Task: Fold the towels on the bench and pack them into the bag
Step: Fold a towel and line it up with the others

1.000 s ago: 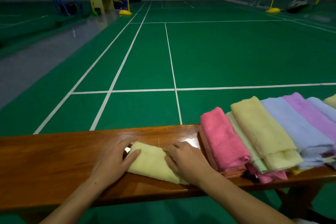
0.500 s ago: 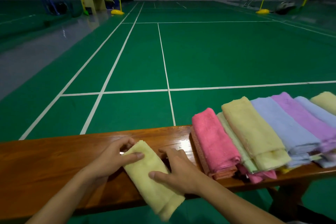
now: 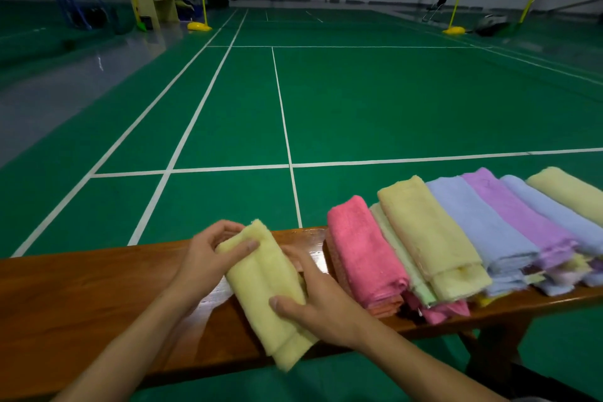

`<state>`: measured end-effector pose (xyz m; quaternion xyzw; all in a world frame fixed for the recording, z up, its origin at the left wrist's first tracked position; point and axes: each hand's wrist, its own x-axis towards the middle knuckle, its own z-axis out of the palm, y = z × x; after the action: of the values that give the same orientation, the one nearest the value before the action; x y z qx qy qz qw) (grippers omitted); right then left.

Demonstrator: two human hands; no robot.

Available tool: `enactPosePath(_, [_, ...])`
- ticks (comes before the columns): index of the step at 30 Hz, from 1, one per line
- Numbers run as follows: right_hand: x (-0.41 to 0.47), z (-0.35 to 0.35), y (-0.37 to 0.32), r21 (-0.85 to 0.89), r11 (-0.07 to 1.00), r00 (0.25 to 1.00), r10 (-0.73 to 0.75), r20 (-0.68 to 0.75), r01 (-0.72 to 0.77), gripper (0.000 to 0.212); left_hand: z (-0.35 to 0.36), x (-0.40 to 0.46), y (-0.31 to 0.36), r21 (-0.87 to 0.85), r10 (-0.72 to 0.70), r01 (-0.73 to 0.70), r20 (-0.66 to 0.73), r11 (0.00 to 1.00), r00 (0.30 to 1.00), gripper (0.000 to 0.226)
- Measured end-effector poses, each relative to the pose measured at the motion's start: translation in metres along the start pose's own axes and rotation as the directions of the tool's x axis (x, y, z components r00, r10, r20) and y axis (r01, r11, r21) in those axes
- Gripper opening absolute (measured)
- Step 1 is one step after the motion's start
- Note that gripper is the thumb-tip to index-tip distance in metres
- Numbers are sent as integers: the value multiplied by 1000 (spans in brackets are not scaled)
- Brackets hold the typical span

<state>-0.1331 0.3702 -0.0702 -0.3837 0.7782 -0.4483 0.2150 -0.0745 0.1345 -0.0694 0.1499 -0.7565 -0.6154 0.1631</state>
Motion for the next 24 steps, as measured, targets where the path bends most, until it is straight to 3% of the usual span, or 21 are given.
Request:
enactPosePath(6, [-33, -32, -11, -91, 993, 968, -100, -231, 80, 56, 54, 15, 32, -110, 30, -41, -101, 993, 994, 26])
enactPosePath(9, [-48, -63, -13, -136, 990, 931, -74, -358, 27, 39, 88, 39, 52, -68, 96, -101, -62, 993, 993, 21])
enactPosePath(13, [-53, -93, -8, -221, 967, 853, -10, -522, -124, 33, 138, 75, 77, 1, 182, -182, 31, 983, 983, 20])
enactPosePath(15, [-49, -96, -5, -371, 869, 846, 96, -524, -328, 34, 160, 88, 66, 71, 149, -154, 80, 985, 986, 23])
enactPosePath(18, [-41, -84, -5, -605, 591, 833, 246, -495, -534, 33, 174, 90, 29, 282, 12, -75, 220, 956, 975, 59])
enactPosePath(21, [-41, -71, -11, -626, 524, 804, 233, -548, -578, 33, 171, 89, 12, 193, -26, -23, 249, 981, 968, 52])
enactPosePath(24, [-52, -60, -13, -575, 546, 763, 204, -613, -609, 38, 170, 92, 11, 141, -79, 42, 263, 989, 962, 47])
